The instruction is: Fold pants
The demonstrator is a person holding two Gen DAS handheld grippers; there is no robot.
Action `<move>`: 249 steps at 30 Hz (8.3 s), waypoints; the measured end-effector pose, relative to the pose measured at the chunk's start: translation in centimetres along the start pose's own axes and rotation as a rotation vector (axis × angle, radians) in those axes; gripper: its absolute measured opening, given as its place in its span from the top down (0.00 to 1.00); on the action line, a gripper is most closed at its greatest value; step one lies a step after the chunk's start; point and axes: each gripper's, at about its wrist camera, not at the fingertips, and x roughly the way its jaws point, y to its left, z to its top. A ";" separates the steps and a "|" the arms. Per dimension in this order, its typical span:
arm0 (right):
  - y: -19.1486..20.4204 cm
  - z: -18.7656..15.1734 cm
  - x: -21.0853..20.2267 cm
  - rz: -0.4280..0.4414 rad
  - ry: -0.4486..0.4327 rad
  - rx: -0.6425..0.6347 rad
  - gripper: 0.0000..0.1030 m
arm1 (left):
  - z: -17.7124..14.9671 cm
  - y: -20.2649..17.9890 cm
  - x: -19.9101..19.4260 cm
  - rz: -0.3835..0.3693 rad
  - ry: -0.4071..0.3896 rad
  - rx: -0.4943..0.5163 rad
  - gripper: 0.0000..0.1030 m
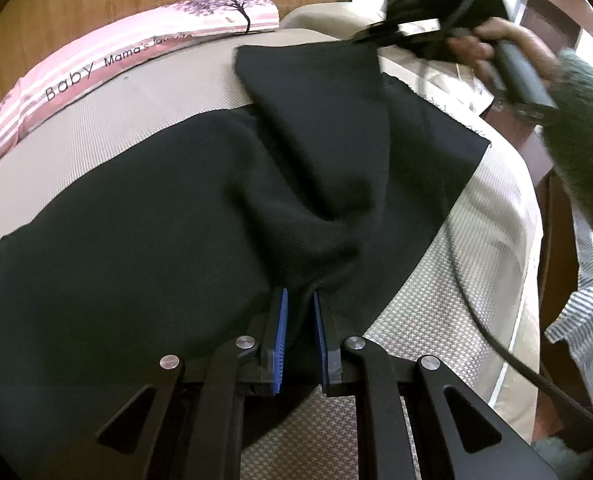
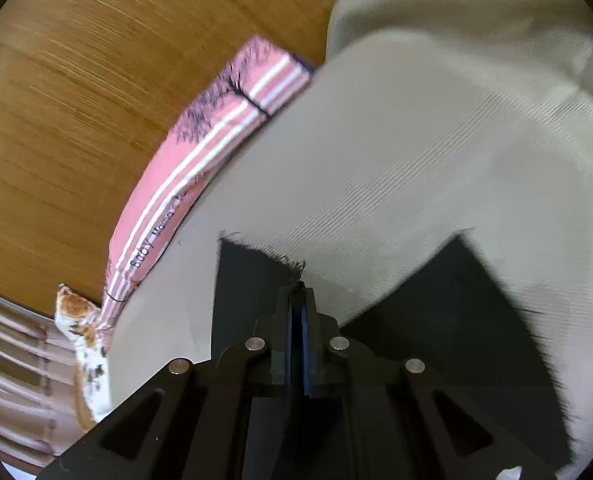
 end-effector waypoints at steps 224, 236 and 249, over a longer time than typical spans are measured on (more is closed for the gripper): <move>25.6 -32.2 10.4 0.193 0.512 -0.753 0.70 | -10.0 20.8 -12.1 -0.104 -0.172 -0.746 0.49; 19.8 -25.9 2.4 0.192 0.309 -0.593 0.54 | -10.8 20.5 -9.1 -0.279 -0.044 -0.866 0.49; 16.5 -24.7 2.9 0.206 0.309 -0.440 0.54 | -12.6 21.1 -7.6 -0.332 0.042 -1.008 0.49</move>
